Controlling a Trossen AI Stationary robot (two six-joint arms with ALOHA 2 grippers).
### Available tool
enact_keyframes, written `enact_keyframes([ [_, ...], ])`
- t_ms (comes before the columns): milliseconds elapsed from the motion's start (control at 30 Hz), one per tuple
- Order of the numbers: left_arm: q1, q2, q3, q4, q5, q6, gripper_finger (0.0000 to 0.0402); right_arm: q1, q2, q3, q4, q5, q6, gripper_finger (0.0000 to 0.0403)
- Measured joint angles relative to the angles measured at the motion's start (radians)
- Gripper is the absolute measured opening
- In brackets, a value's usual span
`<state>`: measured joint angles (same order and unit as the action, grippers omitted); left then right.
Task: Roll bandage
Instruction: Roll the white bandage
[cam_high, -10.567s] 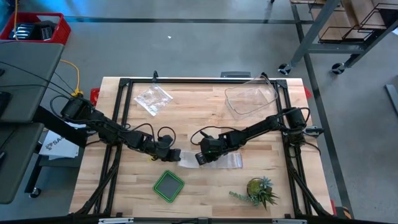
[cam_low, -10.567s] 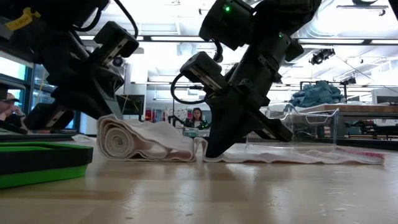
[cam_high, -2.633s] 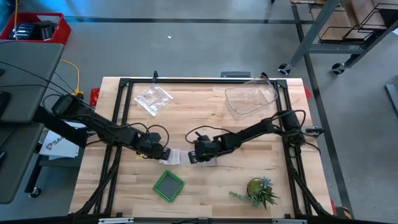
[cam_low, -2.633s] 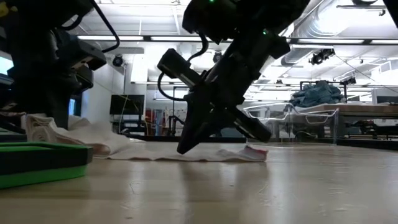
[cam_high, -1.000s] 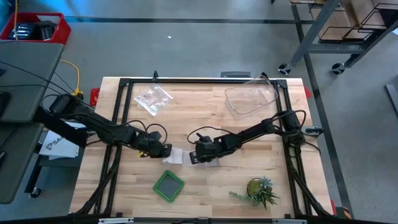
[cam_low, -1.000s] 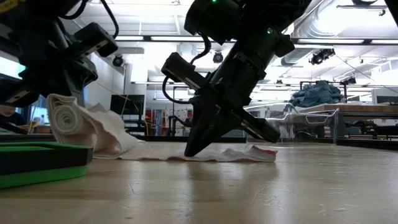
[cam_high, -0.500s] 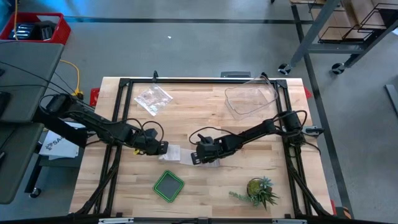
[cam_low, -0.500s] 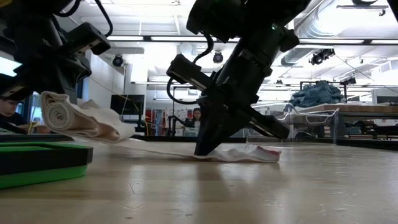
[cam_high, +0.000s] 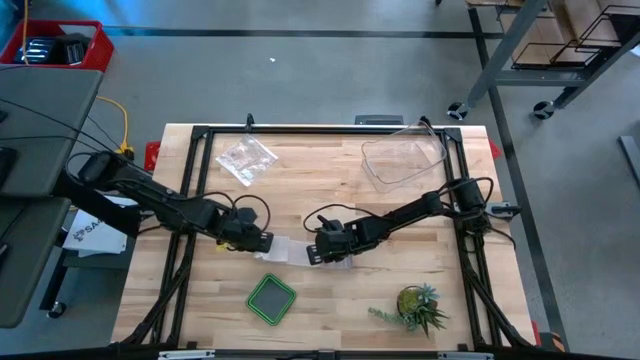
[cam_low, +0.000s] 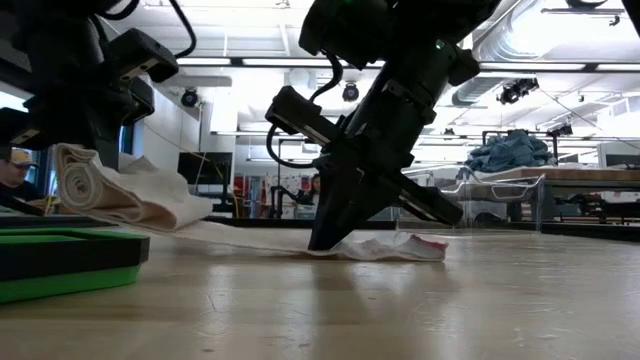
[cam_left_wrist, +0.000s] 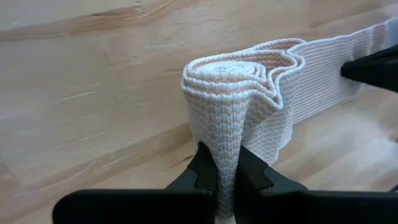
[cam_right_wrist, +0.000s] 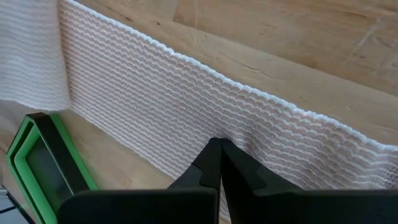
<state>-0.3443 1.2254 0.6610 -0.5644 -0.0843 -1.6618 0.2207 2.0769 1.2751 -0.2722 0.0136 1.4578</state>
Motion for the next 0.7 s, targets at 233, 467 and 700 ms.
enact_keyframes([
  [233,0.008,0.099,0.053,0.054,-0.002,-0.001,0.0008,0.0,0.0,0.0,0.003,-0.002,0.0,0.0],
  [467,0.012,0.137,0.076,0.1,-0.011,-0.008,0.0016,0.0,0.0,0.0,0.004,0.0,0.002,0.0],
  [700,0.012,0.136,0.076,0.182,-0.033,0.007,0.0045,0.0,0.0,0.0,0.004,0.001,0.002,0.0],
])
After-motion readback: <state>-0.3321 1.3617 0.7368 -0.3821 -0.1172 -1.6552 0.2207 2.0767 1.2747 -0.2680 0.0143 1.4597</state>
